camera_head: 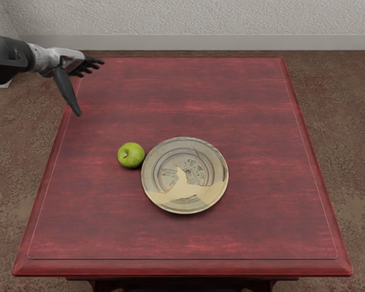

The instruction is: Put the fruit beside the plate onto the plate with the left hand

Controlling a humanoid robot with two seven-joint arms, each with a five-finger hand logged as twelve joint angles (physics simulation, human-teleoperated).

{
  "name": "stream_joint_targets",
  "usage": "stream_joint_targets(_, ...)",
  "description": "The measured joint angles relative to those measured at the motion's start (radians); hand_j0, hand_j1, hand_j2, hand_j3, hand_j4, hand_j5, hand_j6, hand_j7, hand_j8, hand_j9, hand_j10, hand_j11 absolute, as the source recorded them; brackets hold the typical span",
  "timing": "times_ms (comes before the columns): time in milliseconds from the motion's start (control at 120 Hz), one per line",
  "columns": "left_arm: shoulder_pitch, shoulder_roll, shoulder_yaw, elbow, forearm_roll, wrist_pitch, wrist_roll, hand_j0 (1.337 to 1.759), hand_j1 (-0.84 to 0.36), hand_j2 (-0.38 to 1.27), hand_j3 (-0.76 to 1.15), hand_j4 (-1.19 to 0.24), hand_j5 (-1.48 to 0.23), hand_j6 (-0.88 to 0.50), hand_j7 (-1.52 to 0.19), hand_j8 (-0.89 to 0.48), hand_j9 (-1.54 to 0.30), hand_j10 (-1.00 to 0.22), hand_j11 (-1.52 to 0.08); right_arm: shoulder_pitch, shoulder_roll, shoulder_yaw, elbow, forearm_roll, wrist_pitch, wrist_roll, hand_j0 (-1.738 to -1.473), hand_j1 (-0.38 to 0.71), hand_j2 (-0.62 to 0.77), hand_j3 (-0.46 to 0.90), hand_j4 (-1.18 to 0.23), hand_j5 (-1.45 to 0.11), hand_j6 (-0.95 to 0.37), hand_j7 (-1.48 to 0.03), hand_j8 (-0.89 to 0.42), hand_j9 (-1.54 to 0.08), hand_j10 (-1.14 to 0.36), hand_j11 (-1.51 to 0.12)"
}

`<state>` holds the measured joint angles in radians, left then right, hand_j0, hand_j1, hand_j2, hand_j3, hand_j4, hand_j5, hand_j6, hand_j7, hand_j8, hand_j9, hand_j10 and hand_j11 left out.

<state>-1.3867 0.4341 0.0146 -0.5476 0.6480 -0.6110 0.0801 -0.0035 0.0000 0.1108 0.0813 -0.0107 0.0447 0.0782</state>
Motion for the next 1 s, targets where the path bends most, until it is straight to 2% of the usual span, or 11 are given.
stream_joint_targets(183,0.001,0.001,0.005,0.000,-0.030,0.000,0.001,1.658,0.35,0.00,0.00,0.00,0.00,0.00,0.00,0.00,0.00,0.00,0.00,-0.009,0.000,0.001,0.000,0.001,0.001,0.000,-1.658,-0.35,0.00,0.00,0.00,0.00,0.00,0.00,0.00,0.00,0.00,0.00)
stream_joint_targets(292,0.041,0.001,0.008,-0.004,-0.033,0.000,0.003,1.658,0.35,0.00,0.00,0.00,0.00,0.00,0.00,0.00,0.00,0.00,0.00,-0.015,0.000,0.001,0.000,0.002,0.001,0.000,-1.658,-0.35,0.00,0.00,0.00,0.00,0.00,0.00,0.00,0.00,0.00,0.00)
stream_joint_targets(350,0.082,0.002,0.008,-0.034,-0.034,0.000,0.005,1.658,0.35,0.00,0.00,0.00,0.00,0.00,0.00,0.00,0.00,0.00,0.00,-0.016,0.000,0.001,0.000,0.002,0.001,0.000,-1.658,-0.35,0.00,0.00,0.00,0.00,0.00,0.00,0.00,0.00,0.00,0.00)
stream_joint_targets(400,0.102,0.013,0.008,-0.077,-0.036,0.000,0.006,1.658,0.35,0.00,0.00,0.00,0.00,0.00,0.00,0.00,0.00,0.00,0.00,-0.017,0.000,0.001,0.000,0.002,0.001,0.000,-1.658,-0.35,0.00,0.00,0.00,0.00,0.00,0.00,0.00,0.00,0.00,0.00)
stream_joint_targets(433,0.098,0.074,0.008,-0.125,-0.040,0.000,0.006,1.658,0.35,0.00,0.00,0.00,0.00,-0.01,0.00,0.00,0.00,0.00,0.00,-0.017,0.000,0.001,0.000,0.002,0.001,0.000,-1.658,-0.35,0.00,0.00,0.00,0.00,0.00,0.00,0.00,0.00,0.00,0.00)
stream_joint_targets(492,0.099,0.200,0.009,-0.266,-0.062,0.000,0.007,1.658,0.34,0.00,0.00,-0.01,-0.01,-0.01,-0.01,-0.01,-0.01,-0.01,-0.01,-0.017,0.000,0.001,0.000,0.002,0.001,0.000,-1.658,-0.35,0.00,0.00,0.00,0.00,0.00,0.00,0.00,0.00,0.00,0.00)
stream_joint_targets(567,0.096,0.208,0.014,-0.423,-0.079,0.000,0.007,1.658,0.34,0.00,0.00,-0.01,-0.01,-0.01,-0.01,-0.01,-0.01,-0.01,-0.01,-0.018,0.000,0.001,0.000,0.002,0.001,0.000,-1.658,-0.35,0.00,0.00,0.00,0.00,0.00,0.00,0.00,0.00,0.00,0.00)
stream_joint_targets(675,0.029,0.208,0.048,-0.550,-0.115,0.000,0.007,1.658,0.34,0.00,0.00,-0.01,-0.01,-0.01,-0.01,-0.01,-0.01,-0.01,-0.01,-0.018,0.000,0.001,0.000,0.002,0.001,0.000,-1.658,-0.35,0.00,0.00,0.00,0.00,0.00,0.00,0.00,0.00,0.00,0.00)
stream_joint_targets(742,-0.077,0.203,0.112,-0.586,-0.146,0.000,0.005,1.658,0.34,0.00,0.00,-0.01,-0.01,-0.01,-0.01,-0.01,-0.01,-0.01,-0.01,-0.018,0.000,0.001,0.000,0.002,0.001,0.000,-1.658,-0.35,0.00,0.00,0.00,0.00,0.00,0.00,0.00,0.00,0.00,0.00)
stream_joint_targets(825,-0.145,0.162,0.207,-0.609,-0.168,0.000,0.004,1.658,0.34,0.00,0.00,-0.01,-0.02,-0.01,-0.02,-0.01,-0.02,-0.01,-0.02,-0.018,0.000,0.001,0.000,0.002,0.001,0.000,-1.658,-0.35,0.00,0.00,0.00,0.00,0.00,0.00,0.00,0.00,0.00,0.00)
stream_joint_targets(1000,-0.160,0.129,0.310,-0.623,-0.122,0.063,0.006,1.658,0.33,0.00,0.00,-0.02,-0.02,-0.02,-0.02,-0.02,-0.02,-0.01,-0.02,-0.018,0.000,0.001,0.000,0.002,0.001,0.000,-1.658,-0.35,0.00,0.00,0.00,0.00,0.00,0.00,0.00,0.00,0.00,0.00)
